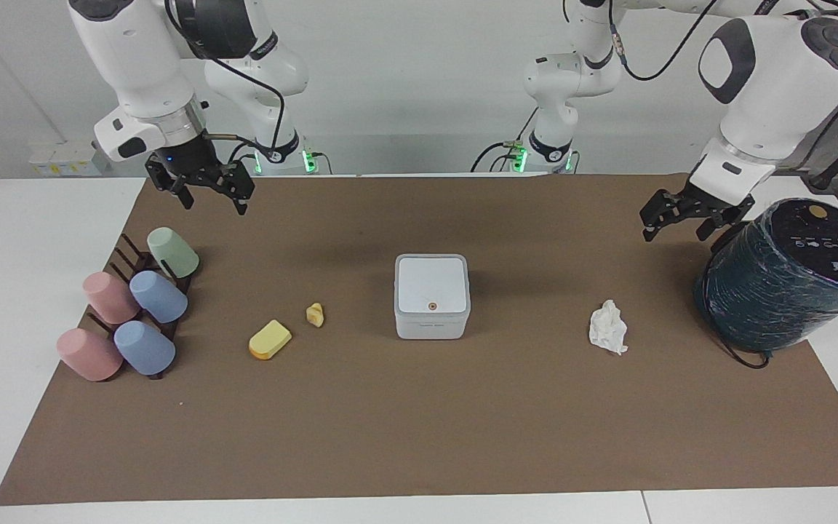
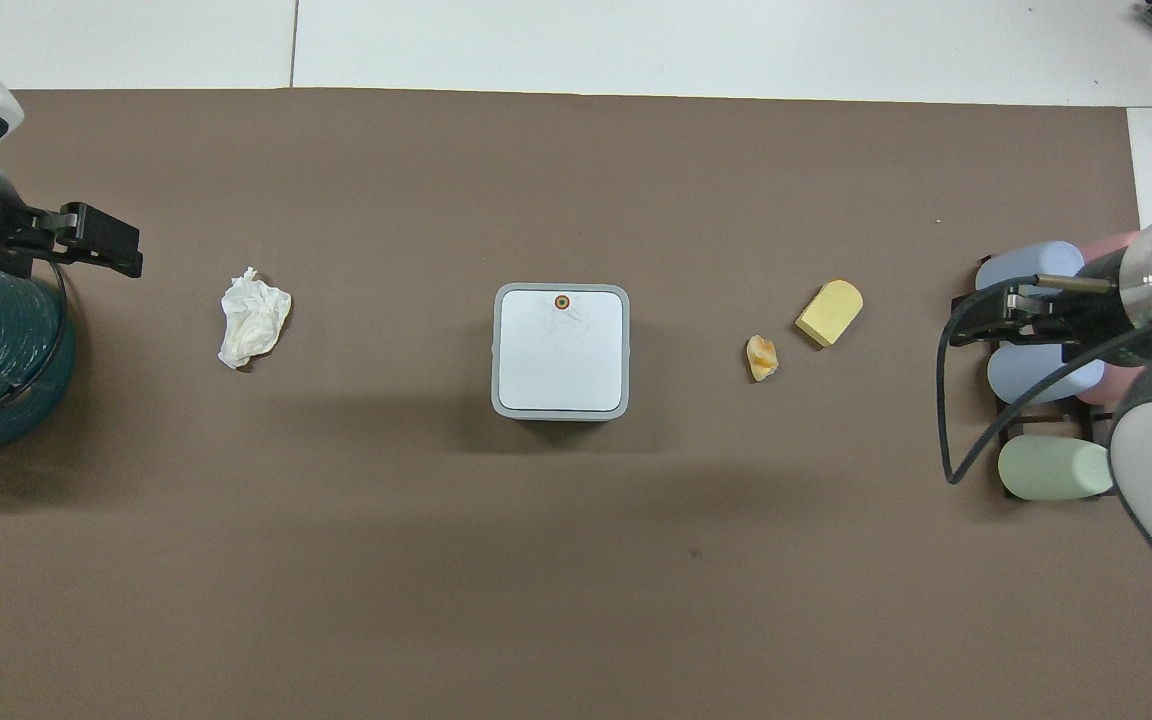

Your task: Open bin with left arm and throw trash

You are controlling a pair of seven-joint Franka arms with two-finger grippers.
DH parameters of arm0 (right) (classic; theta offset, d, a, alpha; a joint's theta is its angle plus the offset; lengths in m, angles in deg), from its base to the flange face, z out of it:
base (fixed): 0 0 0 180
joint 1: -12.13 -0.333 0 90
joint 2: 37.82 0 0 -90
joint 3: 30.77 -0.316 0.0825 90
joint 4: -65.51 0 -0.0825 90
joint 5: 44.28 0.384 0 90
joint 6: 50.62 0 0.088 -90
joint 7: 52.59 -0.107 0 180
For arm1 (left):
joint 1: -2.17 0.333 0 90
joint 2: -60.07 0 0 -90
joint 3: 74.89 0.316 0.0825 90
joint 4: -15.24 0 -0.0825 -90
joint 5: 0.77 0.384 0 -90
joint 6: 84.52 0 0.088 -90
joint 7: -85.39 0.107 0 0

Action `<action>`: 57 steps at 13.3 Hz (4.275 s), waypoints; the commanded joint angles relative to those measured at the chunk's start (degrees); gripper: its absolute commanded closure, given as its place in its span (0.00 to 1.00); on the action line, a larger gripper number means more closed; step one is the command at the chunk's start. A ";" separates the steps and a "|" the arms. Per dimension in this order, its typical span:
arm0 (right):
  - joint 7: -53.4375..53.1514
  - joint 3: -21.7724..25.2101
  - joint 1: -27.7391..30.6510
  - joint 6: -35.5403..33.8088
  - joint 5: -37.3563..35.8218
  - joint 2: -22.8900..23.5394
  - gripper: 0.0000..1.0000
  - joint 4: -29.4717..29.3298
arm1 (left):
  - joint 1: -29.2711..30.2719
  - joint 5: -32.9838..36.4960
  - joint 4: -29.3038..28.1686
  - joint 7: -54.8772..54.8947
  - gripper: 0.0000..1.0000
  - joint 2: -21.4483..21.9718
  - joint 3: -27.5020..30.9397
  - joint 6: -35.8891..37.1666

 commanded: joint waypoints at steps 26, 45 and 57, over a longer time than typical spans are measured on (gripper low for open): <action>1.56 -0.60 -0.49 1.21 -1.35 -0.57 0.00 1.50 | -23.50 -0.01 -23.14 -33.89 0.94 5.60 -0.08 -22.54; 1.21 -0.25 0.03 3.57 -1.26 -1.45 0.00 4.04 | -32.82 -7.40 -26.58 -43.14 1.00 -5.82 0.01 -53.51; 1.12 -0.07 1.79 29.23 -1.35 4.77 0.00 16.27 | -22.39 -6.34 -8.04 -38.85 1.00 -5.30 0.62 -21.97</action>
